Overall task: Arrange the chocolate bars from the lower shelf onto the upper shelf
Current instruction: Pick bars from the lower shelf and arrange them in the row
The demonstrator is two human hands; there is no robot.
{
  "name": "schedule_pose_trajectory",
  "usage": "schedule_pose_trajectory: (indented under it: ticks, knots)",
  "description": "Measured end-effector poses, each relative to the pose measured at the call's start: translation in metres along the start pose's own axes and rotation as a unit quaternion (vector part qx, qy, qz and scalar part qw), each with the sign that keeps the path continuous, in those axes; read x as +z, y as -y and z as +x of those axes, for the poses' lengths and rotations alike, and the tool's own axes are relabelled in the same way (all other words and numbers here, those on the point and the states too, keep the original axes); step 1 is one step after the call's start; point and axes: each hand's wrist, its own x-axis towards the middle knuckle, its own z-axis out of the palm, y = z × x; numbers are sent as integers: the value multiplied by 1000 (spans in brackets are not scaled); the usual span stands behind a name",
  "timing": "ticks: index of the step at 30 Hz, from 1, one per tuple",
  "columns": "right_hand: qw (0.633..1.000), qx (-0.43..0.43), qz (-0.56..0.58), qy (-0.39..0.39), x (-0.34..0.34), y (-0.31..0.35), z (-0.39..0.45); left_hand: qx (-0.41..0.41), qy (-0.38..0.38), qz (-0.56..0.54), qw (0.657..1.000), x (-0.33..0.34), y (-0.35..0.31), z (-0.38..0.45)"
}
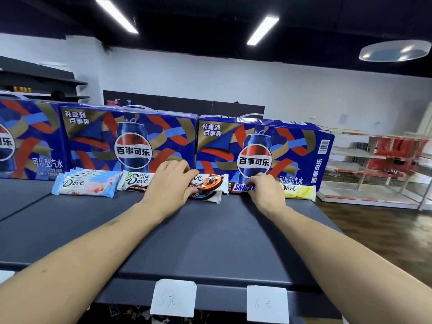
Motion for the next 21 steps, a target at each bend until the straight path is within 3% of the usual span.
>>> schedule_pose_trajectory:
  ticks: [14,21]
  knots:
    - [998,-21,43,-30,-11,14,-11,-9,24,-3,1000,-13,5,-15]
    - [995,-33,83,-37,-17,59,-34,14,39,-23,999,-25,6,-36]
